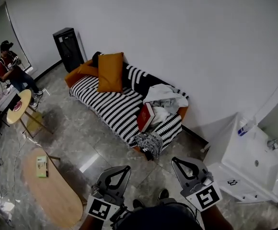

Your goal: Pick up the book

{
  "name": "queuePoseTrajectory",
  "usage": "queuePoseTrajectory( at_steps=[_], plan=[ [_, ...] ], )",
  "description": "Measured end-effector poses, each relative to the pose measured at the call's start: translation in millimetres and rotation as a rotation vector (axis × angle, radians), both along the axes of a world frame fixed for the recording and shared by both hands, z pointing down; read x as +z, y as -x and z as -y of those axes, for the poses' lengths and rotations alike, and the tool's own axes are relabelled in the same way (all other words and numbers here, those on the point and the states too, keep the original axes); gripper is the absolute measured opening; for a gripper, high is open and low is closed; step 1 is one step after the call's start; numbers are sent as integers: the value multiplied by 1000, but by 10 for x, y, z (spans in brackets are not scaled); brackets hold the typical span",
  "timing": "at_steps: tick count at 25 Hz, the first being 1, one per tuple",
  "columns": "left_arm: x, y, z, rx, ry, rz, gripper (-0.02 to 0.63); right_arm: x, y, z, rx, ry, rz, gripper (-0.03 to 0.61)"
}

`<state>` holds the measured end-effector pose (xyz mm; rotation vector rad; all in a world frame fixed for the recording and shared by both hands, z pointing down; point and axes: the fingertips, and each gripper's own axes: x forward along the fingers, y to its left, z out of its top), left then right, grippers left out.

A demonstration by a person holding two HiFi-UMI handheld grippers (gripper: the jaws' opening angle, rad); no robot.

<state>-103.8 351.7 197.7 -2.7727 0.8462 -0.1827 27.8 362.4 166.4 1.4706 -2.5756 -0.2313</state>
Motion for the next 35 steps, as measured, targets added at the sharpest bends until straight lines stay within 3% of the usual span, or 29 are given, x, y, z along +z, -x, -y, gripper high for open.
queuePoseTrajectory(
  at_steps=[4, 7, 11, 18, 23, 35],
  plan=[
    [-34, -211, 197, -32, 19, -54, 5, -23, -148, 232, -30, -18, 7, 14],
    [-22, -389, 277, -38, -4, -4, 5, -14, -294, 367, -53, -17, 9, 14],
    [-49, -626, 403, -74, 8, -46, 5, -35, -518, 498, -77, -27, 21, 14],
    [7, -929, 442, -115, 11, -54, 5, 129, -841, 602, -109, -7, 21, 14],
    [89, -876, 523, -120, 37, -48, 5, 179, -848, 714, -98, 6, 35, 14],
    [-3, -560, 1203, -17, 9, -18, 5, 108, -548, 1228, 6, 17, 32, 14]
  ],
)
